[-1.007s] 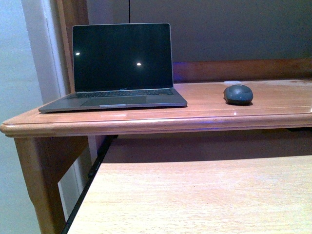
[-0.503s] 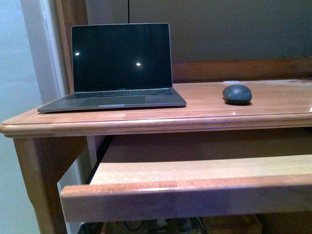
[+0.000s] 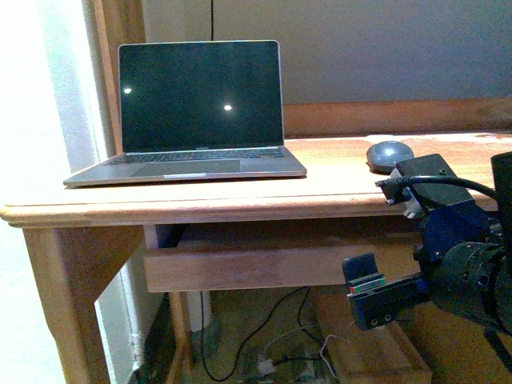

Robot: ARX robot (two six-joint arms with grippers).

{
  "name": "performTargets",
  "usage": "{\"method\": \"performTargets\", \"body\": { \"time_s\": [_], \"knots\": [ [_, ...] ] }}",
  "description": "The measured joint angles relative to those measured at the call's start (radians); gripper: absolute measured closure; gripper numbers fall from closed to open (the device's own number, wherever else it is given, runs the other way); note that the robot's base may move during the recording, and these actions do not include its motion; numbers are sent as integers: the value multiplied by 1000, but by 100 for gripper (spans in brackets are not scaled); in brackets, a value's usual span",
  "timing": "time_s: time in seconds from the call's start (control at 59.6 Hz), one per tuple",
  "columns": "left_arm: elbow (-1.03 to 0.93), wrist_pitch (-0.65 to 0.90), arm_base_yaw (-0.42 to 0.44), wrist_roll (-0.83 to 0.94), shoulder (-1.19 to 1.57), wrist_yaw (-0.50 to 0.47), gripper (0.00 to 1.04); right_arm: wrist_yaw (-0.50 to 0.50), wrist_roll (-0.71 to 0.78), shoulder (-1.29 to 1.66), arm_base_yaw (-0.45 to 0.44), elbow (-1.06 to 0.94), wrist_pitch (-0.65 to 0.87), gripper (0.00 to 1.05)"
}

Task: Place mouse

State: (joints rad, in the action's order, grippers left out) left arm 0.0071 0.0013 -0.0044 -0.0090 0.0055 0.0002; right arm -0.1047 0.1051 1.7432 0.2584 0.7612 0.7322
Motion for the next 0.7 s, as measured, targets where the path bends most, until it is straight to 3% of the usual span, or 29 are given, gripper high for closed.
{"method": "performTargets", "body": {
  "time_s": [0.201,0.336,0.47,0.587,0.705],
  "knots": [
    [0,0,0,0,0,0,8,32,-98,-184,-93,-96,-89,7],
    [0,0,0,0,0,0,8,98,-232,-479,-206,-271,-192,7],
    [0,0,0,0,0,0,8,92,-282,-838,-265,-457,-337,7],
    [0,0,0,0,0,0,8,60,-325,-1167,-243,-555,-553,7],
    [0,0,0,0,0,0,8,-73,-377,-1513,-105,-628,-756,7]
  ]
}}
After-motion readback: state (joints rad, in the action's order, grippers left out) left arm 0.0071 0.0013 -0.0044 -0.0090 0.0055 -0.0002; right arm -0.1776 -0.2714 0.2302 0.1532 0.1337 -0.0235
